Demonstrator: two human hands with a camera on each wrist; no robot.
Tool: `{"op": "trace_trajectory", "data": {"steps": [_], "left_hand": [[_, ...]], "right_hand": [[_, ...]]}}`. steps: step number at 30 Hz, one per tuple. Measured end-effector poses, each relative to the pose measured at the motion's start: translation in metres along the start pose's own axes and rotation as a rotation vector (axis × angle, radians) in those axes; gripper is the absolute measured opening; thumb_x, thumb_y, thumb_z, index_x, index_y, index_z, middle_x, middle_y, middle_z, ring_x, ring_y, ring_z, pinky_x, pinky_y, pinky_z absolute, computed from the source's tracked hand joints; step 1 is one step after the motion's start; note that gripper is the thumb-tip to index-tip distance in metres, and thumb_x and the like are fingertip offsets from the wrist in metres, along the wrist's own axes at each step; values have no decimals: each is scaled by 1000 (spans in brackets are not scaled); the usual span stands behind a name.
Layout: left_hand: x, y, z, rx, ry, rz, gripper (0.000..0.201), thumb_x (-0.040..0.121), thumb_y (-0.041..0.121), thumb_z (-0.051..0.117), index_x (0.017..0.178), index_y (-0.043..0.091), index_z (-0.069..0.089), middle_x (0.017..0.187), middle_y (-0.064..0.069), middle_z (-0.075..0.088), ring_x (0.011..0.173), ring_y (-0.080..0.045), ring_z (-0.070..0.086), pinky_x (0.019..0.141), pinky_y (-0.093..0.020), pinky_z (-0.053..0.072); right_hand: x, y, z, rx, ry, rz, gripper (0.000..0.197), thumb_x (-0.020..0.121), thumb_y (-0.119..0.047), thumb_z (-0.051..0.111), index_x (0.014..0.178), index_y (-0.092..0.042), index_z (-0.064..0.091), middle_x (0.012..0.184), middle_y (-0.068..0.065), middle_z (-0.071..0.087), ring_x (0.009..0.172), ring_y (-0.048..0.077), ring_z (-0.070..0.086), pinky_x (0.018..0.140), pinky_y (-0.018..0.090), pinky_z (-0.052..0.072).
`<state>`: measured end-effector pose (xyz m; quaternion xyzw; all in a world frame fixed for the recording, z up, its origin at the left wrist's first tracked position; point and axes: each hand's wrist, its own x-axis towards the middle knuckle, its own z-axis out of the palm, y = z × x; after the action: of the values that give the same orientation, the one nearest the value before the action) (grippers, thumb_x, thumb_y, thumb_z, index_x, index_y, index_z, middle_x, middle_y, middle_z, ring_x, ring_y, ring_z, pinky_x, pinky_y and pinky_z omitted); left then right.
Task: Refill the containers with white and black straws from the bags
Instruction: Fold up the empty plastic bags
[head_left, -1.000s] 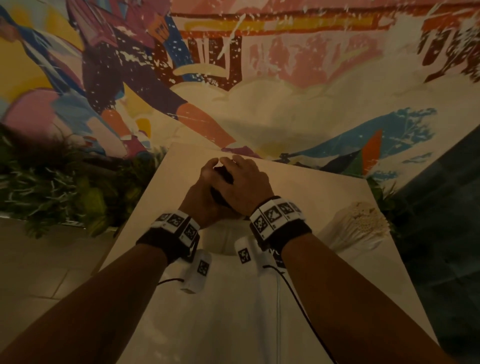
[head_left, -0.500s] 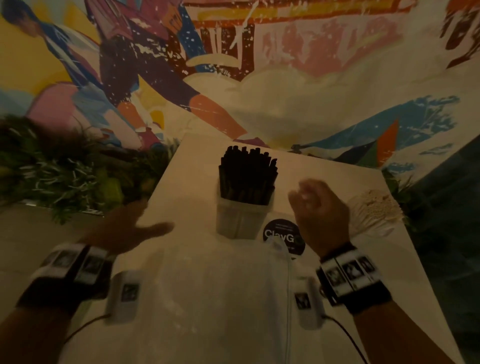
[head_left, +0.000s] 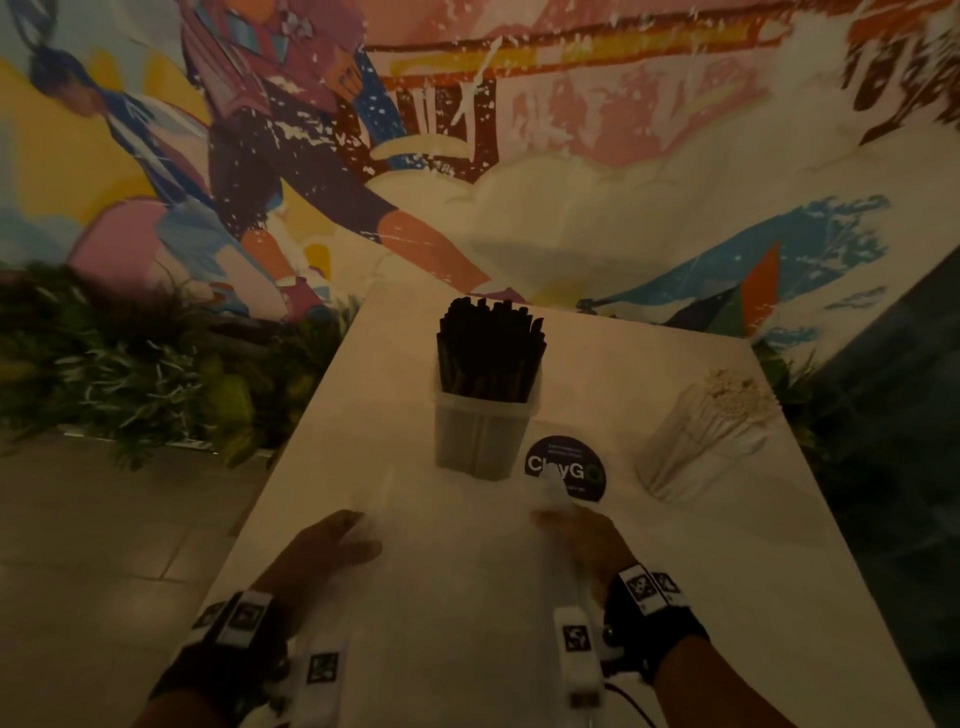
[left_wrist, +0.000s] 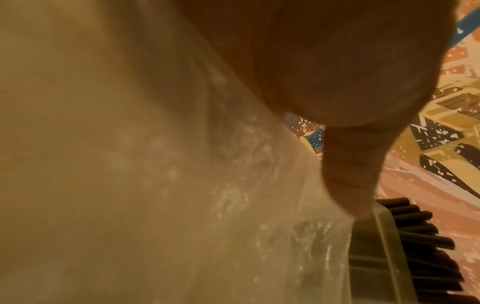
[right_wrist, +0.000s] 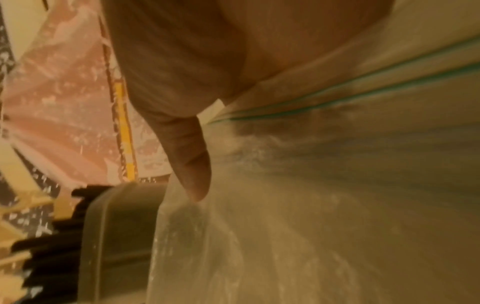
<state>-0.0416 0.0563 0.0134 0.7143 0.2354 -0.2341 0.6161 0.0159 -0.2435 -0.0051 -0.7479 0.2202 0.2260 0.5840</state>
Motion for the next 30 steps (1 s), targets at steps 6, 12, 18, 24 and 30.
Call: {"op": "trace_trajectory", "data": {"steps": [6,12,18,24,30], "left_hand": [[12,-10,3,17,121,-24,41,88,55,55,113,24,63,117,-5,61,114,-27,52,104,-44,37],[2,17,22,324,304,230,40,93,42,52,85,8,71,84,-13,70,82,-31,64,78,-37,50],[-3,13,47,176,21,219,26,89,20,65,67,6,64,58,-2,58,59,-18,55,61,-30,46],[-4,-1,34,-226,84,61,21,83,14,66,99,0,65,100,-21,69,91,-37,63,79,-45,50],[-12,-3,48,-243,-38,-124,9,87,17,63,93,11,67,95,-14,66,81,-28,58,60,-32,42]], "right_hand": [[-23,23,-24,223,-43,-9,16,88,-13,61,102,-10,68,101,20,70,98,40,63,87,50,53],[-28,37,-34,185,3,-26,23,80,0,65,100,-8,69,94,17,72,92,39,65,85,49,54],[-32,42,-36,189,62,-31,15,75,1,72,89,-4,72,82,14,73,78,30,65,64,34,52],[-27,61,-46,378,146,82,19,79,-7,67,96,0,71,103,24,68,101,43,59,92,56,49],[-27,65,-37,342,132,127,25,79,-33,70,94,-13,74,102,15,70,100,38,60,93,53,49]]}}
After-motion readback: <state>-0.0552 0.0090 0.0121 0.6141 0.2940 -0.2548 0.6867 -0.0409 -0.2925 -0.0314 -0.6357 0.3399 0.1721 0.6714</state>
